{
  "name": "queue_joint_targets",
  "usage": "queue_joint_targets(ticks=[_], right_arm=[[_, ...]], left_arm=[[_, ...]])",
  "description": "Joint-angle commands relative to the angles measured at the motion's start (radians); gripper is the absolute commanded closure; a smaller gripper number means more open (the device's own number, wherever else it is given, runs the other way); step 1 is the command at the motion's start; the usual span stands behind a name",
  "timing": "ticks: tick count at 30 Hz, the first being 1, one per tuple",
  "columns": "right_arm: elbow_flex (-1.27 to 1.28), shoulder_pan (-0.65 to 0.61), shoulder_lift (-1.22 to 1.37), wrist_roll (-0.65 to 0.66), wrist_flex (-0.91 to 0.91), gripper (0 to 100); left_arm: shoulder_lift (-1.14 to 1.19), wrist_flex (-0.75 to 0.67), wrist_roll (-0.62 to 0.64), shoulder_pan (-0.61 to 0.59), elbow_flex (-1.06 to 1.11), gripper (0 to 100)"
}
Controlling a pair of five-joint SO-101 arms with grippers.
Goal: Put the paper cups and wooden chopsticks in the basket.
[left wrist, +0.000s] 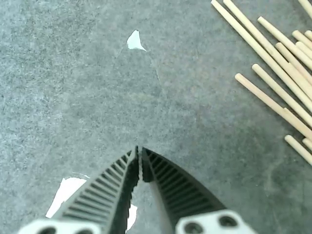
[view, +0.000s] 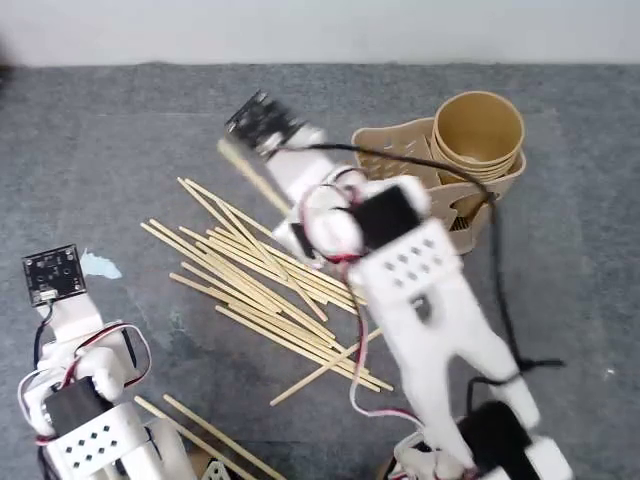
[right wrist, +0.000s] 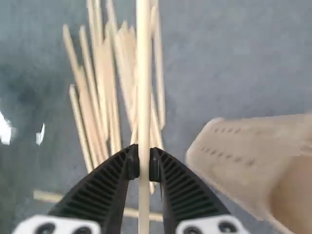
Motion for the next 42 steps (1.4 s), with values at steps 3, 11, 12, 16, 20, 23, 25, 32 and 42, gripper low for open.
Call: queue_joint_targets(ticks=[3,11,12,16,20,23,25,32,42], right_arm=[[-0.249,0.116,-0.114,-0.101,0.005,99.1],[-0.443,0.311,-0.113,-0.184,-0.131,99.1],[-0.443,0.341,-0.113,-0.206,-0.182,99.1],[-0.44,0.441,-0.091,-0.227,-0.361,99.1],[-0.44,0.509,-0.039,-0.232,-0.496,99.1],[-0.44,0.558,0.015,-0.232,-0.588,99.1],[-0.44,0.581,0.048,-0.232,-0.63,99.1],[-0.44,0.631,0.182,-0.245,-0.602,99.1],[-0.425,0.642,0.236,-0.302,-0.452,99.1]], left_arm=[[-0.012,-0.023,0.008,-0.005,-0.005,99],[-0.012,-0.044,0.009,-0.002,0.016,99],[-0.012,-0.044,0.009,0.0,0.016,99],[-0.012,-0.044,0.009,0.0,0.018,99],[-0.012,-0.044,0.009,0.0,0.018,99],[-0.012,-0.044,0.009,0.0,0.018,99],[-0.012,-0.044,0.009,0.0,0.019,99],[-0.012,-0.044,0.009,0.0,0.019,99],[-0.012,-0.044,0.009,0.0,0.019,99]])
